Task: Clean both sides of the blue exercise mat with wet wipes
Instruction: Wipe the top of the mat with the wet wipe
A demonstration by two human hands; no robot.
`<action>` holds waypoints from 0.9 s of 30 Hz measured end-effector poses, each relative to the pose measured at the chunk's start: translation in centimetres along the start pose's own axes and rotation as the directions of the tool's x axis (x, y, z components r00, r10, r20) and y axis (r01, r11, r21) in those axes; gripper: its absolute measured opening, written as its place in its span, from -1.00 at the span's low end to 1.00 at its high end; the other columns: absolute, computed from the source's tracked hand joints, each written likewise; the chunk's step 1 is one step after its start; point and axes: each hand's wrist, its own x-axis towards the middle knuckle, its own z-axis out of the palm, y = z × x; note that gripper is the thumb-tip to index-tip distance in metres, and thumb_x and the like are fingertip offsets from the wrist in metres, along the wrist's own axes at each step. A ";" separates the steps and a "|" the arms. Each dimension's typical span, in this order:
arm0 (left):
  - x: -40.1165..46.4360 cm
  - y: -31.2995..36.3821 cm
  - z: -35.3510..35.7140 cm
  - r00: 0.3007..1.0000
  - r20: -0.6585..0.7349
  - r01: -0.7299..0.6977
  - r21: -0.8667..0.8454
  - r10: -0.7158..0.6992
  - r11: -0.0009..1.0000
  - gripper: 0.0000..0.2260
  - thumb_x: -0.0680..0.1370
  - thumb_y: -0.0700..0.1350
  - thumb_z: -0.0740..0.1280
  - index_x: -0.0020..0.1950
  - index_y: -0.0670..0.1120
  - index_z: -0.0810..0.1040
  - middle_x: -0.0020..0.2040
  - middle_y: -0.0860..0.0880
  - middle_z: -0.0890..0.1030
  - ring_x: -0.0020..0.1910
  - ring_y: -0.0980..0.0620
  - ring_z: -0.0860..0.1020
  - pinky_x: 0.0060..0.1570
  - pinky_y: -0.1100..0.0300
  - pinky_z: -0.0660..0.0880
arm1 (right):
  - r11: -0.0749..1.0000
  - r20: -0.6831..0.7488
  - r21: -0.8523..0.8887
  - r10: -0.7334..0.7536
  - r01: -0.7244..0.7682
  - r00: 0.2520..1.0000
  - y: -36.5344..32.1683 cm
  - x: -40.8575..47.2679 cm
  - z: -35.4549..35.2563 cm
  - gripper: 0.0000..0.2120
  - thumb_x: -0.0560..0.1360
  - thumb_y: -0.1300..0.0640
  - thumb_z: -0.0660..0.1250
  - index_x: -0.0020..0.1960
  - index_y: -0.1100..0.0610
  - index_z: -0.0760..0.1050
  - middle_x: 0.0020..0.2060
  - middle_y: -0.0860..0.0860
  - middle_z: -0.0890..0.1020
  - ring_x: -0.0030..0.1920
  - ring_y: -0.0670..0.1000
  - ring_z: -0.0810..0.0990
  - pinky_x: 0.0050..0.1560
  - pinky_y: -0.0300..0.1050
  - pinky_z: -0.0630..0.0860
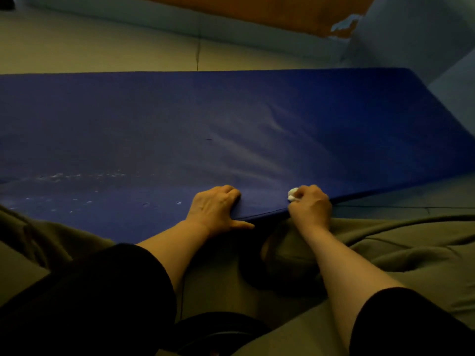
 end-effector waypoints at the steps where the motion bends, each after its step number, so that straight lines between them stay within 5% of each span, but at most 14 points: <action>1: 0.0 0.2 0.0 1.000 0.005 0.012 -0.002 -0.012 1.000 -0.36 0.33 0.45 0.33 0.19 0.01 0.47 0.20 0.04 0.52 0.13 -0.02 0.51 -0.05 0.11 0.43 | 0.999 0.010 0.017 -0.049 0.049 0.999 -0.7 -0.8 0.4 -0.86 0.43 0.25 0.33 -0.05 0.20 0.61 0.03 0.17 0.58 0.06 0.23 0.53 0.01 -0.07 0.40; 6: -0.1 0.1 -0.5 0.994 0.097 0.048 -0.097 -0.038 0.994 -0.48 0.40 0.24 0.42 0.20 -0.05 0.46 0.17 -0.01 0.51 0.15 -0.05 0.49 -0.08 0.16 0.37 | 0.916 0.254 0.118 -0.401 0.383 0.880 -4.8 -5.3 3.4 -0.82 0.40 0.21 0.33 -0.04 0.15 0.64 -0.03 0.14 0.58 0.02 0.16 0.55 0.02 -0.10 0.43; 8: -0.5 -0.5 -0.9 0.981 0.192 0.047 -0.156 -0.016 0.987 -0.34 0.40 0.22 0.45 0.34 -0.12 0.40 0.35 -0.08 0.43 0.39 -0.10 0.35 0.21 0.09 0.35 | 0.924 0.245 0.124 -0.381 0.361 0.891 -4.5 -4.6 3.2 -0.81 0.41 0.24 0.32 -0.01 0.16 0.64 0.00 0.17 0.59 0.08 0.16 0.55 0.08 -0.11 0.42; 10: -1.3 -1.3 -1.4 0.964 0.262 0.090 -0.168 -0.044 0.982 -0.17 0.42 0.27 0.39 0.53 -0.13 0.21 0.55 -0.06 0.20 0.55 -0.05 0.06 0.50 -0.02 0.04 | 0.964 0.166 0.052 -0.268 0.263 0.949 -3.4 -3.0 2.1 -0.80 0.44 0.24 0.31 0.02 0.17 0.63 0.05 0.18 0.59 0.13 0.19 0.53 0.11 -0.10 0.39; 13: -2.5 -2.6 -1.8 0.951 0.277 0.185 -0.161 -0.135 0.970 -0.21 0.51 0.29 0.24 0.59 -0.07 0.05 0.59 -0.04 0.00 0.57 -0.01 -0.08 0.52 -0.05 -0.15 | 0.988 0.077 -0.097 -0.111 0.118 0.991 -2.0 -1.5 0.7 -0.80 0.46 0.21 0.28 0.04 0.16 0.62 0.08 0.18 0.56 0.11 0.21 0.52 0.05 -0.10 0.41; 15: -3.0 -3.5 -1.7 0.945 0.275 0.232 -0.171 -0.179 0.958 -0.26 0.55 0.26 0.21 0.59 -0.08 0.03 0.60 -0.05 -0.02 0.57 0.00 -0.08 0.52 -0.01 -0.15 | 0.980 0.094 -0.122 -0.146 0.157 0.985 -3.3 -2.5 1.0 -0.80 0.46 0.21 0.28 0.03 0.17 0.62 0.07 0.17 0.55 0.08 0.21 0.53 0.01 -0.11 0.42; 22: -3.5 -4.6 -1.4 0.912 0.334 0.307 -0.165 -0.239 0.937 -0.48 0.67 -0.10 0.14 0.59 -0.12 0.01 0.60 -0.08 -0.03 0.57 -0.02 -0.07 0.51 0.07 -0.12 | 0.826 0.314 0.016 -0.539 0.563 0.782 -9.4 -7.7 5.7 -0.82 0.46 0.21 0.24 -0.02 0.14 0.60 -0.01 0.12 0.54 0.03 0.16 0.52 -0.04 -0.10 0.40; 27: -4.0 -5.1 -1.4 0.925 0.306 0.285 -0.174 -0.223 0.943 -0.50 0.68 -0.09 0.10 0.59 -0.12 0.01 0.60 -0.07 -0.02 0.57 -0.01 -0.06 0.52 0.09 -0.11 | 0.928 0.141 -0.202 -0.288 0.313 0.947 -6.0 -2.7 3.8 -0.79 0.43 0.27 0.25 0.00 0.17 0.61 0.01 0.16 0.53 0.05 0.21 0.52 -0.02 -0.08 0.43</action>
